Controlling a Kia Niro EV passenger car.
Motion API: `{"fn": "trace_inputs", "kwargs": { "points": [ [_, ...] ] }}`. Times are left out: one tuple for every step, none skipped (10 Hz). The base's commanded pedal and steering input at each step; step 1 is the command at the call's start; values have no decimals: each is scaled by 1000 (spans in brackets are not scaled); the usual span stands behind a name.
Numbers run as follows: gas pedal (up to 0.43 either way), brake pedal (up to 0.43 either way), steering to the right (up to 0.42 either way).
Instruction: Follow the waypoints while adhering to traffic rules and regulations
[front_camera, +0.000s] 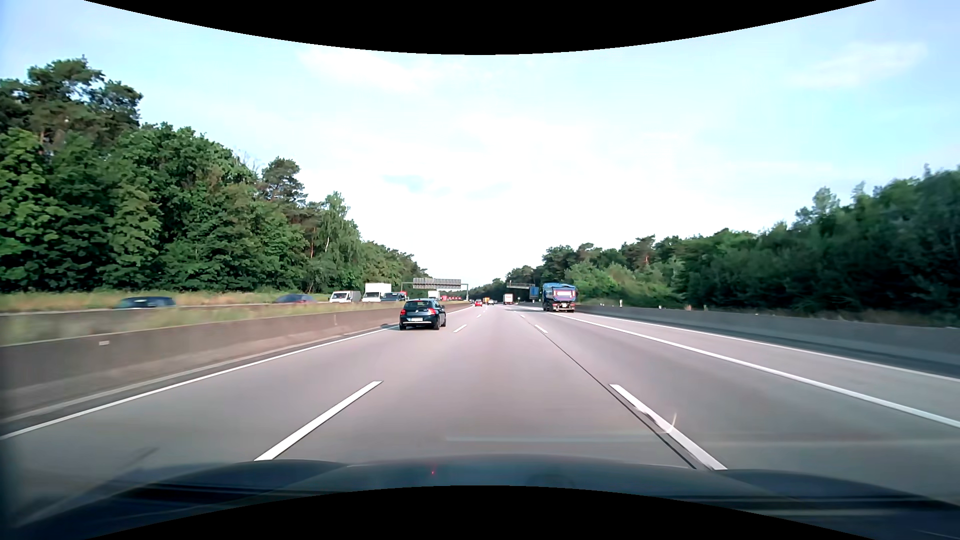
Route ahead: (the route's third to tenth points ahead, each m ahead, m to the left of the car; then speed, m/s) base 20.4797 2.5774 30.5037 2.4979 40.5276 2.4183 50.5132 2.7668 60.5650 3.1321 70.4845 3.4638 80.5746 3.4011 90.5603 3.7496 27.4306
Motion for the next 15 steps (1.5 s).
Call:
{"fn": "trace_inputs", "kwargs": {
  "points": [
    [177,0,-6],
    [177,0,-6],
    [177,0,-6],
    [177,0,-6],
    [177,0,-6],
    [177,0,-6],
    [177,0,-5],
    [177,0,-6],
    [177,0,-6],
    [177,0,-6],
    [177,0,-6],
    [177,0,-5],
    [177,0,-5],
    [177,0,-5],
    [177,0,-5]
  ]
}}
